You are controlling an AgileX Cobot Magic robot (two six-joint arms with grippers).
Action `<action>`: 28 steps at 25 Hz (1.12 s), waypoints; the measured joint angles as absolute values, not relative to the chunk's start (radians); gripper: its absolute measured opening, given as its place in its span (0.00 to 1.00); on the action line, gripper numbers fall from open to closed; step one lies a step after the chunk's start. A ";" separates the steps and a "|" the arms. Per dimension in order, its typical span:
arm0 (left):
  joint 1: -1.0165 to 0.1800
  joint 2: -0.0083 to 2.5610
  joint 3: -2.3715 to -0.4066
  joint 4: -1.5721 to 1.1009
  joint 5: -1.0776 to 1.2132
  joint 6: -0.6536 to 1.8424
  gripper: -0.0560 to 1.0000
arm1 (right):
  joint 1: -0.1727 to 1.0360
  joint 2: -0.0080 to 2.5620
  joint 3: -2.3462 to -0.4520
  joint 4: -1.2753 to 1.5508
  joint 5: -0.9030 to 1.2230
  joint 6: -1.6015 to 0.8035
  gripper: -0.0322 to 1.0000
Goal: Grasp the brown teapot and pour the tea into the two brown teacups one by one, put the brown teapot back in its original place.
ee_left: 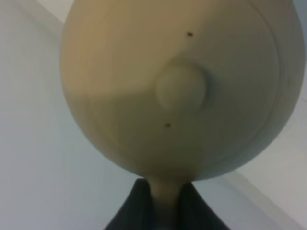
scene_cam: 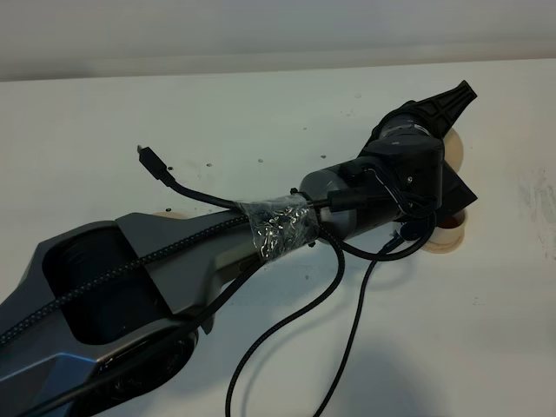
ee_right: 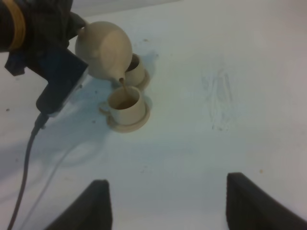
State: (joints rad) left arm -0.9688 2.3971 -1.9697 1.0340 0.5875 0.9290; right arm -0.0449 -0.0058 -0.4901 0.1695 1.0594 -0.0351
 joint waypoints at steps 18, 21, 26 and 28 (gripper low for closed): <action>-0.969 2.397 -1.970 1.061 0.557 0.997 0.15 | -0.045 -0.006 -0.490 0.170 1.059 -0.035 0.55; -0.969 2.397 -1.970 1.073 0.549 0.997 0.15 | -0.045 -0.006 -0.490 0.170 1.059 -0.035 0.55; -0.969 2.397 -1.970 1.085 0.533 1.003 0.15 | -0.045 -0.006 -0.490 0.170 1.059 -0.035 0.55; -0.969 2.397 -1.970 1.086 0.531 1.021 0.15 | -0.045 -0.006 -0.490 0.170 1.059 -0.035 0.55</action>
State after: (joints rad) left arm -0.9688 2.3971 -1.9697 1.0862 0.5309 1.0208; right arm -0.0449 -0.0058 -0.4901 0.1695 1.0594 -0.0351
